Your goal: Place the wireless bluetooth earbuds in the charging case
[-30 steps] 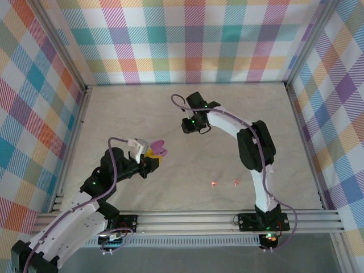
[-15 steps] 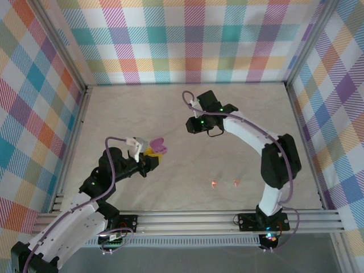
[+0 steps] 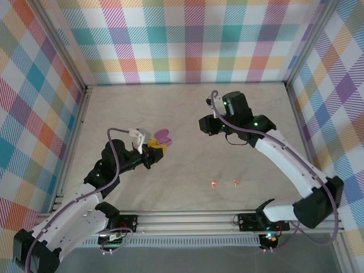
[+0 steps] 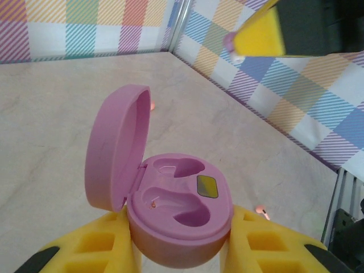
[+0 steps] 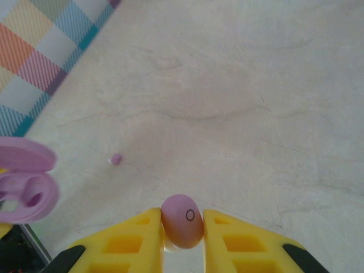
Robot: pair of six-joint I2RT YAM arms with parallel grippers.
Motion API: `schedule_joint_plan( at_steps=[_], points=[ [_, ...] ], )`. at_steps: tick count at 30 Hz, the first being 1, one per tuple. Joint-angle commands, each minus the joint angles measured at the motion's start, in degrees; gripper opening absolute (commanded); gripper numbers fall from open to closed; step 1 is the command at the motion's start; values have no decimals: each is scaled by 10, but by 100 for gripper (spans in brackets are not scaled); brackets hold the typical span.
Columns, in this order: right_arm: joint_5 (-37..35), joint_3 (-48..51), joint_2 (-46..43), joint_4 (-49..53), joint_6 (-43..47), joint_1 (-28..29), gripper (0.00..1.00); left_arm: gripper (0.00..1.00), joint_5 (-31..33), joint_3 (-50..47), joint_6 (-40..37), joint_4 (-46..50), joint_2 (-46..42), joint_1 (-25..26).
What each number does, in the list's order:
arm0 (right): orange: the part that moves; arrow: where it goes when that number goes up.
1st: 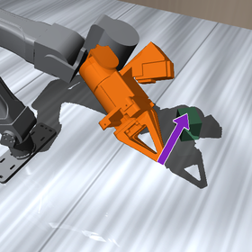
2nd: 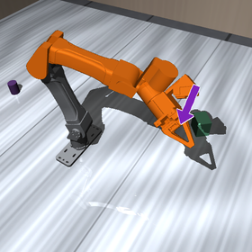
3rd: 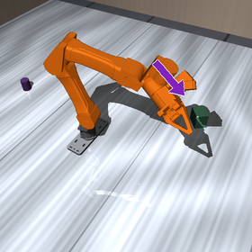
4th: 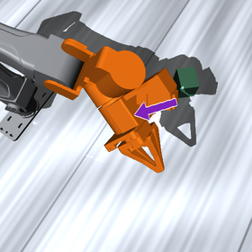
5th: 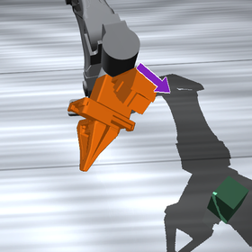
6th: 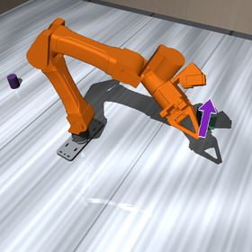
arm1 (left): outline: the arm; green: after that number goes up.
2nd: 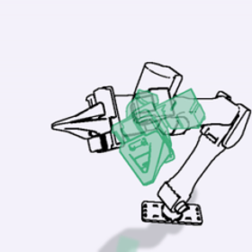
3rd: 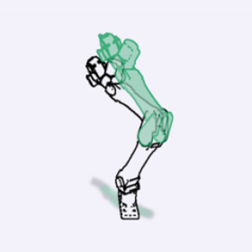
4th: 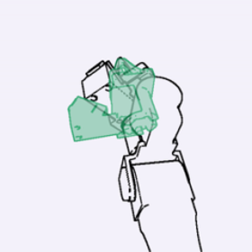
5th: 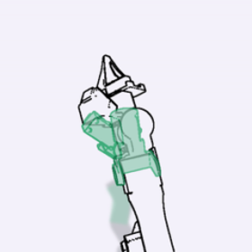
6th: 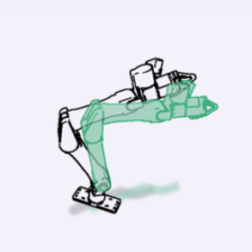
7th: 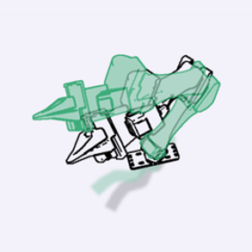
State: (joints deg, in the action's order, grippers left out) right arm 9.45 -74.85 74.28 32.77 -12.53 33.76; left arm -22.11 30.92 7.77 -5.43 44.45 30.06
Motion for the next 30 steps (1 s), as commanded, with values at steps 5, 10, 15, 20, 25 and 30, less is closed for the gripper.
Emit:
schedule_joint_plan(
  at_steps=[5, 10, 15, 20, 25, 30],
  points=[
    [-2, 1, -52, 16, -10, 31, 21, 16, -26, 18, 30, -84, 31, -4],
    [-27, -10, -48, 4, 22, 66, 21, 16, -34, 19, 47, -132, 65, -2],
    [-24, -30, -34, -10, 38, 97, 21, 15, -40, 28, 46, -150, 96, 3],
    [-18, -29, -25, -38, 74, 116, 21, 15, -57, 28, 46, -164, 111, 5],
    [18, -5, -19, -91, 89, 122, 22, 15, -83, 30, 25, -170, 118, 11],
    [38, 15, -13, -131, 115, 124, 22, 15, -109, 28, -22, -167, 115, 25]
  ],
)
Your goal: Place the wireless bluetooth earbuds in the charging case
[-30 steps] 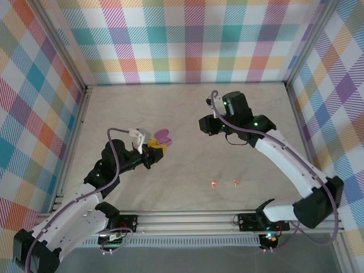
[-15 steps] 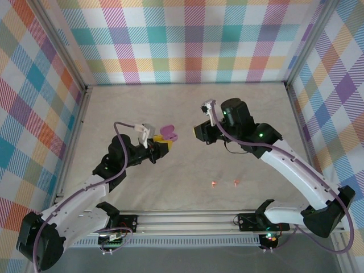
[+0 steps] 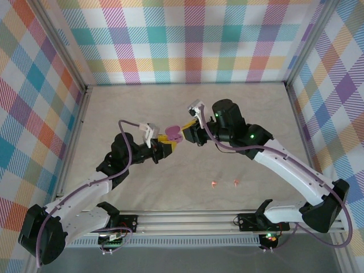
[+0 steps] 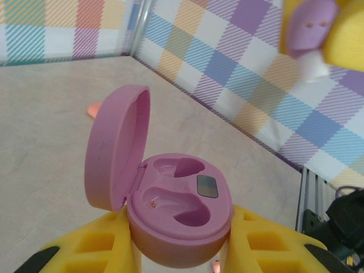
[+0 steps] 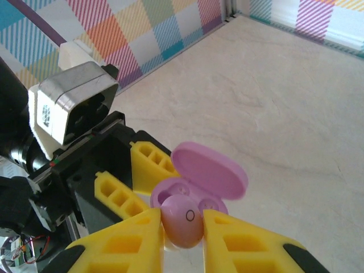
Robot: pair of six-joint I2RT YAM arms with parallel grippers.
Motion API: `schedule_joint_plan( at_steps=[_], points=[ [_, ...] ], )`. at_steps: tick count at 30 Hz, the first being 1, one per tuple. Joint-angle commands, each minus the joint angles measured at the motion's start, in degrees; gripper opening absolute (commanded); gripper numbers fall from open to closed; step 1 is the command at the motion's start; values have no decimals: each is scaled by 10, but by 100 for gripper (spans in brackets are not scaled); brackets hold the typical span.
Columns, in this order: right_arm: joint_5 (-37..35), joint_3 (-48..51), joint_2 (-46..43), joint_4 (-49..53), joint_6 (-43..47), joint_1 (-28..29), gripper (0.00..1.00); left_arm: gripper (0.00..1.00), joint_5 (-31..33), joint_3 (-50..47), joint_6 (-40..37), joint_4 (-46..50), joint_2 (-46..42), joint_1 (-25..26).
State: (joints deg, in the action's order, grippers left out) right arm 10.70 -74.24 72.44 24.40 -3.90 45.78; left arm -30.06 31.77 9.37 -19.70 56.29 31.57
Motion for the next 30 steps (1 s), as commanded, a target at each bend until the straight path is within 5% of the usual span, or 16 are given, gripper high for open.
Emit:
schedule_joint_plan(
  at_steps=[1, 8, 30],
  points=[
    [30, 8, 8, -48, 35, 4, 22, 15, -29, 18, -44, -25, -5, 12],
    [79, 27, 7, -63, 92, 5, 24, 15, -40, 15, -63, -42, -4, 14],
    [18, 37, 22, -29, 196, 4, 24, 15, -40, 11, -81, -26, -28, 14]
  ],
)
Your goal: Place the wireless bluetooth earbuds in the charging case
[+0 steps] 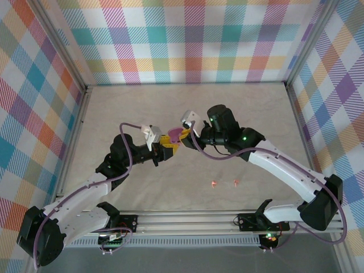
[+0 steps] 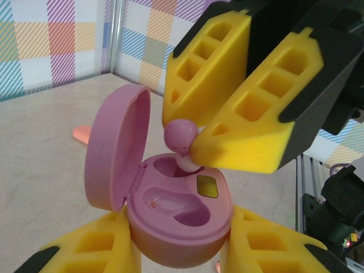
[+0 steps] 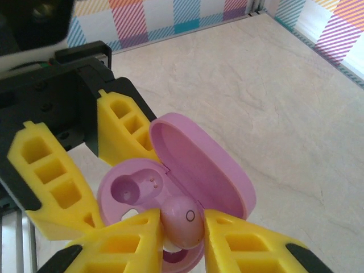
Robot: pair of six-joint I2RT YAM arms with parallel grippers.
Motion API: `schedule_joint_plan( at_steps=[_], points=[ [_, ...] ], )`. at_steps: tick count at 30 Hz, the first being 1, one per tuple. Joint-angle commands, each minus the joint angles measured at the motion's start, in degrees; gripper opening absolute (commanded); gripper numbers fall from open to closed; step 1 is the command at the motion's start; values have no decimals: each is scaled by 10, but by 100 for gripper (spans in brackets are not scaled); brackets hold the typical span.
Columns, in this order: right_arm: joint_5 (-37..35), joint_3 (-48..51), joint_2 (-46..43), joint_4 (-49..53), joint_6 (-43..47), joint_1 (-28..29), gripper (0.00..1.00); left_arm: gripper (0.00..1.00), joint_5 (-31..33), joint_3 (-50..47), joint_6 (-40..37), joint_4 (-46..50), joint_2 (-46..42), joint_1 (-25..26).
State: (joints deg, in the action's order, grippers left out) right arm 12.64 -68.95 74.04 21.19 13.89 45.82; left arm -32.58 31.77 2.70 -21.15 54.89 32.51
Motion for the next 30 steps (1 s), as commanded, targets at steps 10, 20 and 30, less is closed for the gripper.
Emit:
schedule_joint_plan(
  at_steps=[10, 20, 30],
  points=[
    [3, -9, 7, 16, 45, 3, 25, 15, -12, 8, -13, -3, -26, 4],
    [59, -17, 7, 51, 65, 4, 28, 16, -7, 10, -11, -4, -27, 4],
    [72, -36, 11, 88, 76, 4, 27, 16, -6, 11, -11, 1, -26, 4]
  ],
)
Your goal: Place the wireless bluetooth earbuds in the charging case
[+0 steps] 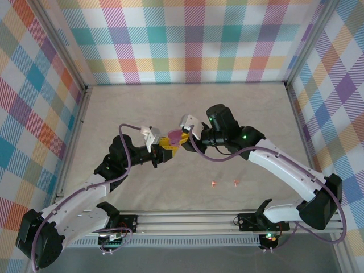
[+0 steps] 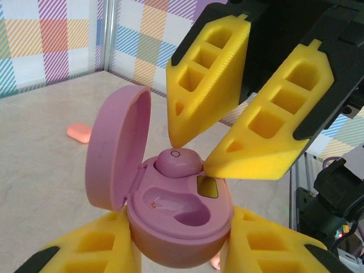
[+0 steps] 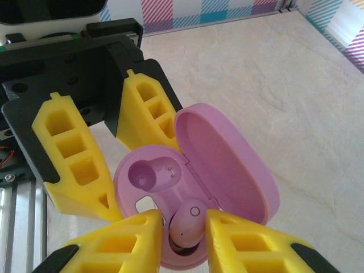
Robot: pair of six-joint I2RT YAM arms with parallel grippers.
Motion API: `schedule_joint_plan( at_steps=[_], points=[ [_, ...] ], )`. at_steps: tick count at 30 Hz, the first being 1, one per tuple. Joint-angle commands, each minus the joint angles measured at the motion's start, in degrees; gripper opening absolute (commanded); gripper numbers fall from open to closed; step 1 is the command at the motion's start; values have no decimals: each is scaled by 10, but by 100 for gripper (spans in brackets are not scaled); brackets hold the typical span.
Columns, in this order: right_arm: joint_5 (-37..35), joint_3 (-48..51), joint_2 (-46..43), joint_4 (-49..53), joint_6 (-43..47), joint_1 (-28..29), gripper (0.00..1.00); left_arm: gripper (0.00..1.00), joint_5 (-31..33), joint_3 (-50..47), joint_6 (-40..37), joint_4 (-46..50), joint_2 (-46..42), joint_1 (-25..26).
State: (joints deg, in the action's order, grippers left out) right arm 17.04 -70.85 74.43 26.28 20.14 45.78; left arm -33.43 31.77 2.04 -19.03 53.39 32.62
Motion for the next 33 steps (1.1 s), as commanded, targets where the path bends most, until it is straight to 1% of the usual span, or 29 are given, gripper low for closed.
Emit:
schedule_joint_plan(
  at_steps=[1, 2, 3, 4, 6, 12, 19, 22, 28, 33],
  points=[
    [28, -20, 8, 41, 14, 4, 27, 16, 2, 11, -5, -21, -12, 3],
    [28, -23, 10, 46, 13, 4, 28, 16, 2, 11, -5, -21, -11, 3],
    [27, -26, 11, 49, 10, 4, 32, 16, 2, 12, -5, -21, -11, 3],
    [24, -28, 12, 51, 4, 4, 38, 16, 1, 12, -6, -21, -9, 3],
    [21, -32, 11, 49, -12, 4, 42, 16, 2, 13, -6, -19, -10, 3],
    [18, -48, -9, 27, -76, -8, 42, 16, 6, 10, -7, -21, -8, 3],
    [78, -61, -29, 13, -196, -73, 42, 16, 14, 2, -4, -34, -10, 3],
    [90, -55, -33, 6, -235, -92, 42, 16, 17, 1, -2, -36, -11, 3],
    [80, -34, -22, 0, -308, -119, 43, 16, 35, 2, -11, -9, -37, 3],
    [40, -8, 2, -21, -380, -136, 44, 16, 55, 4, -26, 38, -72, 3]
  ],
)
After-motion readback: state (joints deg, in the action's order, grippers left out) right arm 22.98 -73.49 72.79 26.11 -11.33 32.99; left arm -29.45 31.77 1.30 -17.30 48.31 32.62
